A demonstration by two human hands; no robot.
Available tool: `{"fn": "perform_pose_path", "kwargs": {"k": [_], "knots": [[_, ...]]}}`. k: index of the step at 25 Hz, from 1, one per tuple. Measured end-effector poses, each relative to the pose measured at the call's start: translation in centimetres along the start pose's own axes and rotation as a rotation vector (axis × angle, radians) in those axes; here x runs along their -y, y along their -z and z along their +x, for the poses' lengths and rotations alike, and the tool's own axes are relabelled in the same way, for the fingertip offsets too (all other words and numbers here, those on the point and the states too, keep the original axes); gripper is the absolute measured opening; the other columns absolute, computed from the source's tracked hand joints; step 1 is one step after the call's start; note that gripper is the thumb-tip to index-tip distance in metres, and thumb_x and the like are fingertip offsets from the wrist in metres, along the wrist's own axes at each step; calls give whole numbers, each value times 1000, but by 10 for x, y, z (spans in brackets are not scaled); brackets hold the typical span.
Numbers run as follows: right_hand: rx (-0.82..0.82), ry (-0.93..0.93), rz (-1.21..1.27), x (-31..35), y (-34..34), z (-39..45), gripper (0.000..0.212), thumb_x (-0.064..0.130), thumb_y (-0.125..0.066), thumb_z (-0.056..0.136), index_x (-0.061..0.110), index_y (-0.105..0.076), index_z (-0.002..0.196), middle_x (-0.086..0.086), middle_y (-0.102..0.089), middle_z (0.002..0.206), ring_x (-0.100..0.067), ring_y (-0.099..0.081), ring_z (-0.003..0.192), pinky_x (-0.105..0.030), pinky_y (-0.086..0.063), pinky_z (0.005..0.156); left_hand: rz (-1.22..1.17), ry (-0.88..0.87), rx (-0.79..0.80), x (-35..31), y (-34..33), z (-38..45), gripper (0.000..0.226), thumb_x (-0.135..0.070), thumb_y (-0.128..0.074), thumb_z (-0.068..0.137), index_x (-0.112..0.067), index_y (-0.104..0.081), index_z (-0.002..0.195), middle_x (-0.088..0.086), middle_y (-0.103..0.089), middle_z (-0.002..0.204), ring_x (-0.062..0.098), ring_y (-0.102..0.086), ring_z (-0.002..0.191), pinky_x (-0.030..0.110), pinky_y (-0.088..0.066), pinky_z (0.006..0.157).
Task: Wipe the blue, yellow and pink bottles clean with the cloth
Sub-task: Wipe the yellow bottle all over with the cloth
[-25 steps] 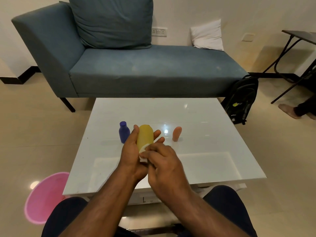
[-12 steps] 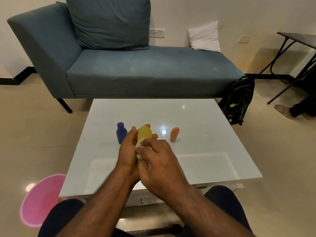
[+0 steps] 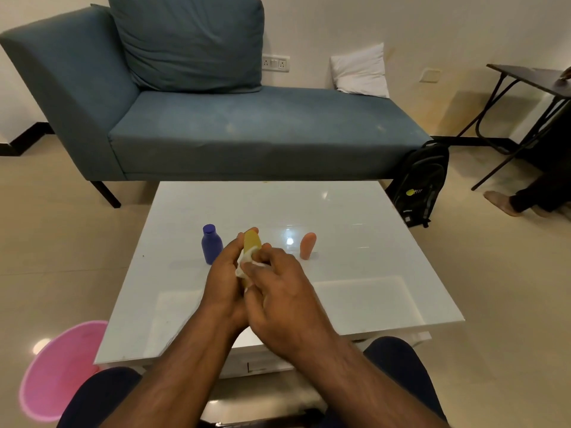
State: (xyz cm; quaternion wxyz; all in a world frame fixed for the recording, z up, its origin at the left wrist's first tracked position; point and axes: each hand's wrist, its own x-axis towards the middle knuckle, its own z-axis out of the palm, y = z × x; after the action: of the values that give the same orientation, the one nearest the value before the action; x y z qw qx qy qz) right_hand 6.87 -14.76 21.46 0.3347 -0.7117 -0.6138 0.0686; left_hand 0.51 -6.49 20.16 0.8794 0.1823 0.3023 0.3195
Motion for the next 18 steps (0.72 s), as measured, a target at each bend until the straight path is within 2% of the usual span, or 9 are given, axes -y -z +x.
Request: {"fn": "perform_pose_path", "kwargs": {"k": [2, 5, 6, 9, 12, 14, 16, 18], "knots": [[45, 3, 18, 4, 3, -13, 39, 30, -45, 92, 22, -53, 129, 0, -47, 134, -12, -44, 120, -17, -36, 97, 21, -20, -60, -2, 4, 5, 35, -45, -62, 93, -16, -79, 88, 9, -71, 86, 20, -72, 70, 36, -62, 68], [-32, 35, -45, -4, 4, 0, 27, 20, -54, 90, 16, -64, 115, -5, -61, 114, -20, -55, 104, -32, -50, 89, -21, 44, -2, 4, 4, -1, 36, -43, -60, 95, -13, -75, 85, 7, -69, 75, 20, -71, 67, 35, -61, 65], [-64, 5, -50, -9, 5, 9, 24, 18, -58, 89, 16, -66, 112, -5, -64, 109, -20, -57, 100, -33, -51, 87, -14, 52, 22, 9, 4, -2, 37, -42, -57, 97, -12, -75, 85, 9, -72, 76, 22, -73, 69, 36, -60, 64], [-136, -71, 1, -26, -3, 30, 24, 18, -60, 90, 22, -65, 113, 3, -62, 108, -12, -58, 98, -27, -50, 89, -16, 57, 33, 14, 1, -9, 40, -40, -51, 100, -12, -79, 92, 14, -77, 93, 27, -76, 82, 40, -60, 73], [-118, -84, 75, -19, -15, 17, 23, 20, -56, 92, 30, -60, 112, 12, -57, 107, -5, -55, 98, -20, -48, 87, -27, 59, 7, 4, 3, -6, 34, -39, -59, 97, -10, -76, 92, 11, -73, 81, 24, -74, 75, 36, -61, 66], [-74, 4, 55, -12, -11, -1, 24, 11, -58, 88, 21, -65, 108, 5, -61, 104, -9, -55, 95, -22, -49, 81, -19, 70, -58, -2, 7, -1, 34, -43, -69, 90, -11, -71, 100, 8, -70, 81, 21, -71, 70, 36, -60, 63], [-56, 92, -29, -7, -3, -14, 27, 4, -63, 81, 15, -67, 106, -1, -64, 103, -17, -57, 92, -29, -54, 77, 5, 42, -116, -2, 14, 8, 35, -45, -70, 89, -14, -72, 104, 7, -70, 86, 20, -71, 66, 35, -60, 60], [-61, 95, -27, -10, 0, -8, 26, 6, -62, 82, 14, -67, 106, -3, -64, 102, -18, -57, 91, -28, -54, 77, 14, 44, -99, -1, 13, 7, 35, -45, -67, 91, -13, -72, 104, 8, -69, 86, 21, -71, 68, 37, -60, 62]]}}
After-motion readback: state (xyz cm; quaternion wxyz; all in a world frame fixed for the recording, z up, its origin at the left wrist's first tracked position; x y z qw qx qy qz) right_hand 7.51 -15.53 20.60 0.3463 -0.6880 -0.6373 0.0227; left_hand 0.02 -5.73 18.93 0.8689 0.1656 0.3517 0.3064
